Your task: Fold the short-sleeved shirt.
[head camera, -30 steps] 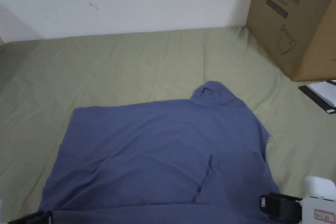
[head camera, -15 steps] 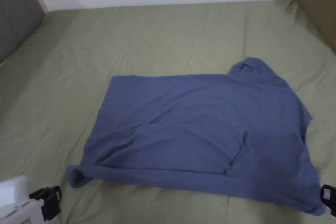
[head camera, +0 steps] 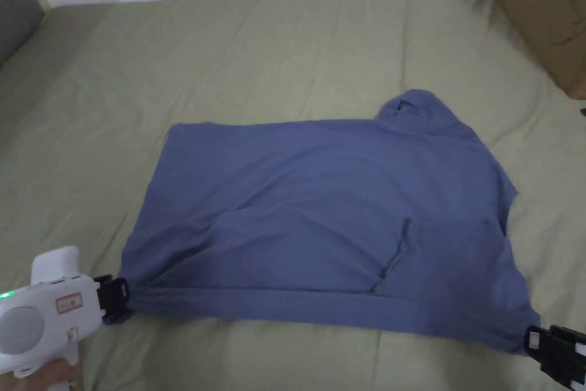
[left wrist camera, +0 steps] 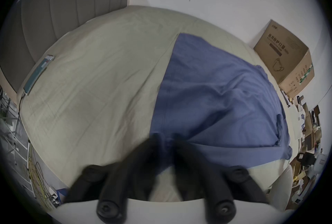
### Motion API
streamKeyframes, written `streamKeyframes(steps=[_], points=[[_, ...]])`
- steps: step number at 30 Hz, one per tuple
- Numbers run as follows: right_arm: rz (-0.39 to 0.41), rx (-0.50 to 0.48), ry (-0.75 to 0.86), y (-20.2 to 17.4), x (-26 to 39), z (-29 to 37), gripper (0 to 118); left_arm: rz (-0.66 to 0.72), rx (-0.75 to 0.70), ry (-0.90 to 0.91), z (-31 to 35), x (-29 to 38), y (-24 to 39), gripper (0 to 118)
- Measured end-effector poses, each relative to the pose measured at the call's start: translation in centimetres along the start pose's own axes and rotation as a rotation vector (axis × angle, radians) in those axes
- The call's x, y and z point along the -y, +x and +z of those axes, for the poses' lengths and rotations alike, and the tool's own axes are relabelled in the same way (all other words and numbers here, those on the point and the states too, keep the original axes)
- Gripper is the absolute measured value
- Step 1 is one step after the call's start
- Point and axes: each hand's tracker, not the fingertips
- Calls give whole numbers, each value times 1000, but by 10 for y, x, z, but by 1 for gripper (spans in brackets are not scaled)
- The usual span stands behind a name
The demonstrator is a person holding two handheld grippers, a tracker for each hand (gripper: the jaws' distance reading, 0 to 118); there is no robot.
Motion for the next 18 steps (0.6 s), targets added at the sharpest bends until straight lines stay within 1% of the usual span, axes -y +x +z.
streamKeyframes(steps=[2, 4, 5, 6, 7, 8, 9, 10, 11, 13, 14, 15, 16, 17, 18], points=[[-6, 2, -10, 2, 1, -2, 0, 16, 33, -39, -3, 7, 0, 5], [-7, 4, -15, 5, 0, -3, 0, 11, 15, -31, 4, 8, 4, 3], [3, 3, -18, 6, -2, -4, 2, -1, 16, -19, 9, 7, 5, 3], [33, 22, -37, 7, -4, -6, 17, -6, 10, -6, 15, 6, 5, 3], [63, 57, -41, 7, -6, -9, 42, -4, 8, 1, 19, 5, 5, 3], [98, 87, -43, 7, -8, -12, 85, -4, 13, 8, 24, 3, 5, 3], [128, 104, -39, 6, -10, -16, 102, -1, 21, 18, 28, 3, 4, 3], [143, 111, -25, 7, -12, -19, 105, 1, 24, 22, 30, 0, 4, 3], [146, 109, -24, 7, -17, -23, 102, 0, 28, 21, 32, 0, 4, 3], [150, 129, -58, 7, -25, -33, 99, -9, 29, 20, 35, 1, 5, 3], [173, 119, -64, 8, -27, -38, 86, -14, 25, 19, 33, -1, 5, 3], [206, 114, -69, 8, -28, -45, 65, -19, 22, 16, 33, 0, 7, 3], [221, 141, -96, 8, -29, -54, 37, -25, 17, 14, 33, 1, 8, 3], [226, 163, -131, 8, -29, -65, 7, -29, 13, 13, 33, 2, 9, 3], [214, 176, -172, 10, -29, -75, 5, -32, 10, 11, 31, 2, 9, 3]])
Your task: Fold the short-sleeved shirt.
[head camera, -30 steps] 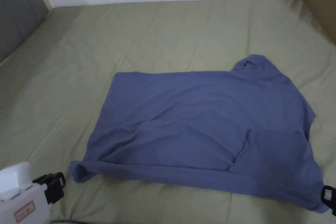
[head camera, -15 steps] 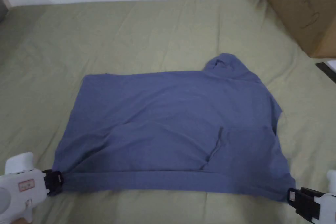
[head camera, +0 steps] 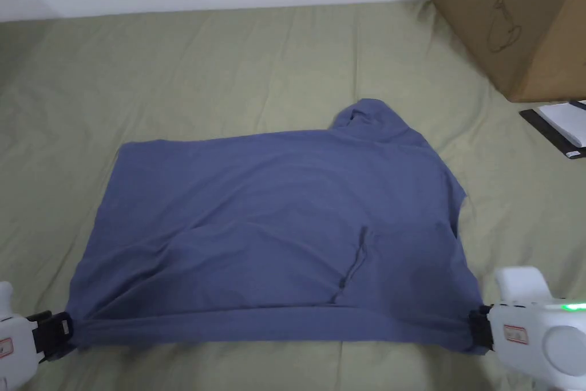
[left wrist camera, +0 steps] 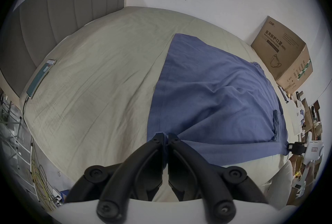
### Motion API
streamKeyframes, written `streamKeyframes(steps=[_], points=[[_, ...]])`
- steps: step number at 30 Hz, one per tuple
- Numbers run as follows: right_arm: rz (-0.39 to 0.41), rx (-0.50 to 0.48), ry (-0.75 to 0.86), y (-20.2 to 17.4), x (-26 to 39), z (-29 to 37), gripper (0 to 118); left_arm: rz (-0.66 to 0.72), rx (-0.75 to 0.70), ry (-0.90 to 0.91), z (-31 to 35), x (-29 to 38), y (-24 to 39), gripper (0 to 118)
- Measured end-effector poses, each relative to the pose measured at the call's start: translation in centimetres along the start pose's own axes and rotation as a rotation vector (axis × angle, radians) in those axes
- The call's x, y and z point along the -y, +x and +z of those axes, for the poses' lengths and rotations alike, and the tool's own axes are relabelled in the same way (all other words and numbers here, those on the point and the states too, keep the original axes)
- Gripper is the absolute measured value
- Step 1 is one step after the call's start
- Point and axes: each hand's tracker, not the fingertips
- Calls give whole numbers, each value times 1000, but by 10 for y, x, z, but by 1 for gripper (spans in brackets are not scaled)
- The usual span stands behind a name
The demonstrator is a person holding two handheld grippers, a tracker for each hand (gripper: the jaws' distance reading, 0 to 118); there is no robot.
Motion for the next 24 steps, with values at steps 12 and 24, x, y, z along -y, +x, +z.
streamKeyframes(steps=[12, 24], points=[[-61, -77, 118, 12, -17, 42, 3, 15, 12, 5, 13, -7, -2, 3], [-31, -46, 101, 5, -145, -13, 3, -130, -57, -41, -51, -100, 31, 3]])
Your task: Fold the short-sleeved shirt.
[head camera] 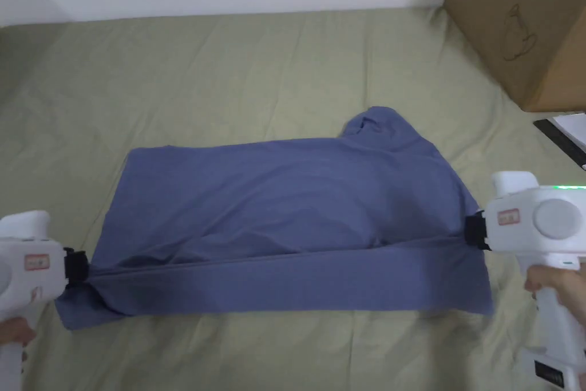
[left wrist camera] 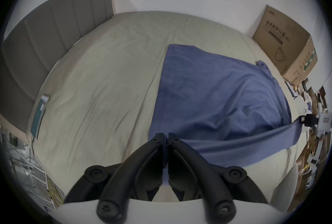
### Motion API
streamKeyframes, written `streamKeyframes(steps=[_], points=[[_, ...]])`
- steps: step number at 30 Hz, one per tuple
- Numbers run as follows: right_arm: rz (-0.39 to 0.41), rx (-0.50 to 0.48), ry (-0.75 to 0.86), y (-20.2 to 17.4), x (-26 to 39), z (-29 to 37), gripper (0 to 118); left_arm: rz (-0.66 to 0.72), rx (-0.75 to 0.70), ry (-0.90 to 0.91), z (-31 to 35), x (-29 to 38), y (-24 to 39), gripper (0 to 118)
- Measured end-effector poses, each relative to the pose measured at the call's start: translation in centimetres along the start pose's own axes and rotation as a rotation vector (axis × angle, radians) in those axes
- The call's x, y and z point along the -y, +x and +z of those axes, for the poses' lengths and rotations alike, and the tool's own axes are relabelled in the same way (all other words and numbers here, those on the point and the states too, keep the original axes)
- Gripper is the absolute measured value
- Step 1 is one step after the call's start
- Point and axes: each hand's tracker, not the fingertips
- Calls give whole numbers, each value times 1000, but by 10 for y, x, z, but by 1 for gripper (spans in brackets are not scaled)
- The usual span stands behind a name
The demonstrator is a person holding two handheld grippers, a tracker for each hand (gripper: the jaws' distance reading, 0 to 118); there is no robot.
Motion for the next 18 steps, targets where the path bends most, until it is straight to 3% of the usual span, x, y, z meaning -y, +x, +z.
streamKeyframes(steps=[4, 5, 6, 7, 8, 9, 10, 11, 13, 15, 16, 17, 18], points=[[12, 31, -99, 0, -19, -45, 3, 12, -24, -67, -37, -18, 4, 3], [-3, 26, -96, 2, -21, -50, 3, 10, -25, -74, -43, -20, 4, 5], [-31, 22, -87, 3, -22, -53, 4, 11, -48, -78, -48, -21, 3, 14], [-43, 14, -72, 5, -22, -55, 15, 10, -65, -72, -51, -20, 3, 35], [-50, 17, -72, 6, -23, -56, 50, 9, -79, -78, -50, -19, 1, 74], [-56, 40, -81, 7, -23, -54, 85, 12, -80, -91, -48, -19, -2, 99], [-47, 46, -86, 8, -22, -52, 102, 23, -61, -91, -44, -17, -6, 112], [-46, 41, -77, 10, -17, -46, 104, 45, -23, -63, -36, -13, -10, 113], [-36, -8, 0, 14, -12, -27, 101, 83, 13, 7, -14, -4, -18, 113], [-35, 23, 17, 15, -2, -7, 91, 107, 14, 17, 7, 8, -26, 113], [-27, 19, 47, 16, 4, 4, 77, 123, 27, 32, 18, 16, -30, 112], [-17, -6, 82, 17, 11, 16, 50, 138, 46, 45, 27, 24, -34, 106], [-18, -15, 89, 16, 19, 26, 37, 159, 67, 64, 37, 35, -38, 94]])
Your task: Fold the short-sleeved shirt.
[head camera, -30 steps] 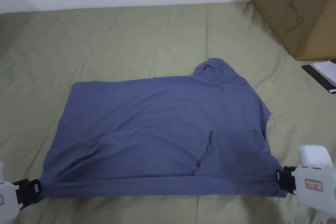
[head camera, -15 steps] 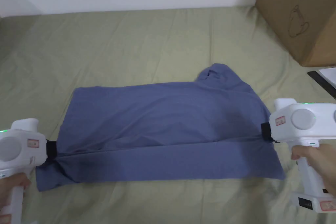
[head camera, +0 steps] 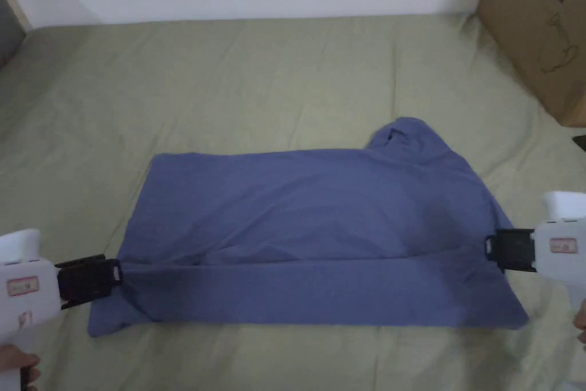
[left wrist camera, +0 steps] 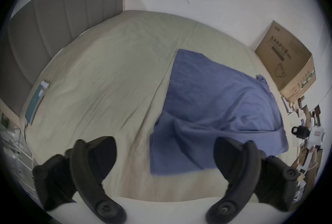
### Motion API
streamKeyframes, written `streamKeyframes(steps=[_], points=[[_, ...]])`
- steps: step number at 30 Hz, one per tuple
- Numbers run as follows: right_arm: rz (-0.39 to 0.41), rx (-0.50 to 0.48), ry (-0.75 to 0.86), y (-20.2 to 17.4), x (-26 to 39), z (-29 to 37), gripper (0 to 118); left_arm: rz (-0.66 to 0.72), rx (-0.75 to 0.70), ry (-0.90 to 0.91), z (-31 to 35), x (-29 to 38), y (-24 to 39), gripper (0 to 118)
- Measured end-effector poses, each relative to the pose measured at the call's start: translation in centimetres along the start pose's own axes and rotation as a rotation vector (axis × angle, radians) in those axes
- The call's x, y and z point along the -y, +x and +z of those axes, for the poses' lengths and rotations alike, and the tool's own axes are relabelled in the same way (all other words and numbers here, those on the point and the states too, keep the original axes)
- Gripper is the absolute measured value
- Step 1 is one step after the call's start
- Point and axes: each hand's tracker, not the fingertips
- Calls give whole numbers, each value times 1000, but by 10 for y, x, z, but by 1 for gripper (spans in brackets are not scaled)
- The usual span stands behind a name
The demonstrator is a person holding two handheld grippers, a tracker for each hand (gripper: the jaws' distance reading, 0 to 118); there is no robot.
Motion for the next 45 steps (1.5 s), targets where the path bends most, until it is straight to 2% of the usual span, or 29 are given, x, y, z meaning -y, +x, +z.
streamKeyframes(steps=[3, 5, 6, 10, 11, 12, 13, 14, 15, 16, 18, 20, 22, 23, 24, 25, 26, 27, 28, 29, 30, 32, 34, 36, 37, 38, 40, 41, 45], points=[[-33, -31, 27, -4, 27, 24, 24, 43, 44, 20, 20, 26, -11, 70], [-87, -56, 24, -6, 44, 32, 0, 51, 36, 4, 19, 41, -17, 11], [-125, -74, 23, -6, 53, 35, 0, 60, 20, 0, 16, 47, -19, 3], [-181, -98, -8, -10, 72, 33, 0, 107, 46, -21, 1, 54, -25, 0], [-180, -96, -12, -11, 74, 32, 0, 112, 52, -5, -3, 53, -25, 3], [-182, -92, -18, -13, 76, 31, 0, 102, 53, 3, -6, 50, -23, 18], [-186, -90, -24, -13, 77, 31, 0, 86, 59, -1, -12, 46, -20, 51], [-195, -92, -28, -13, 78, 30, 0, 68, 65, -16, -19, 43, -16, 97], [-214, -97, -30, -13, 78, 29, 0, 54, 71, -33, -28, 41, -13, 113], [-229, -104, -30, -13, 78, 28, 0, 44, 78, -32, -34, 40, -12, 113], [-247, -117, -32, -15, 79, 28, 0, 36, 30, -90, -49, 38, -7, 96], [-248, -112, -36, -15, 79, 28, 0, -21, -14, -134, -60, 42, -3, 62], [-251, -107, -36, -15, 79, 28, 0, -102, -21, -89, -55, 47, 0, 49], [-256, -112, -40, -14, 80, 28, 0, -76, -32, -84, -49, 45, 1, 21], [-265, -115, -44, -15, 79, 28, 0, -74, -26, -74, -46, 43, 3, 3], [-268, -116, -41, -17, 78, 27, 0, -79, 1, -56, -44, 42, 3, 3], [-263, -120, -34, -18, 76, 25, 8, -80, 11, -52, -41, 43, 1, 3], [-254, -115, -31, -19, 74, 21, 30, -97, 9, -68, -42, 42, 4, 3], [-250, -102, -36, -22, 71, 19, 61, -139, -17, -75, -43, 43, 9, 3], [-249, -96, -40, -23, 68, 14, 103, -160, -25, -69, -42, 43, 14, 3], [-248, -96, -44, -24, 67, 7, 114, -176, -25, -67, -41, 44, 11, 3], [-279, -74, -20, -23, 64, -5, 115, -195, -28, -61, -39, 43, 15, 3], [-292, -63, -28, -21, 59, -22, 112, -191, -16, -65, -36, 42, 11, 3], [-264, 0, -104, -24, 59, -47, 96, -183, -11, -66, -36, 41, 10, 3], [-231, 45, -149, -27, 62, -61, 78, -181, -7, -68, -35, 40, 8, 3], [-216, 87, -185, -31, 65, -67, 45, -179, -4, -67, -34, 39, 6, 3], [-210, 51, -124, -31, 62, -59, 35, -181, 2, -69, -30, 38, 7, 3], [-244, -33, -119, -30, 59, -54, 16, -184, 4, -65, -28, 38, 7, 3], [-222, -18, -121, -22, 55, -37, 15, -201, 17, -65, -13, 32, 4, 3]])
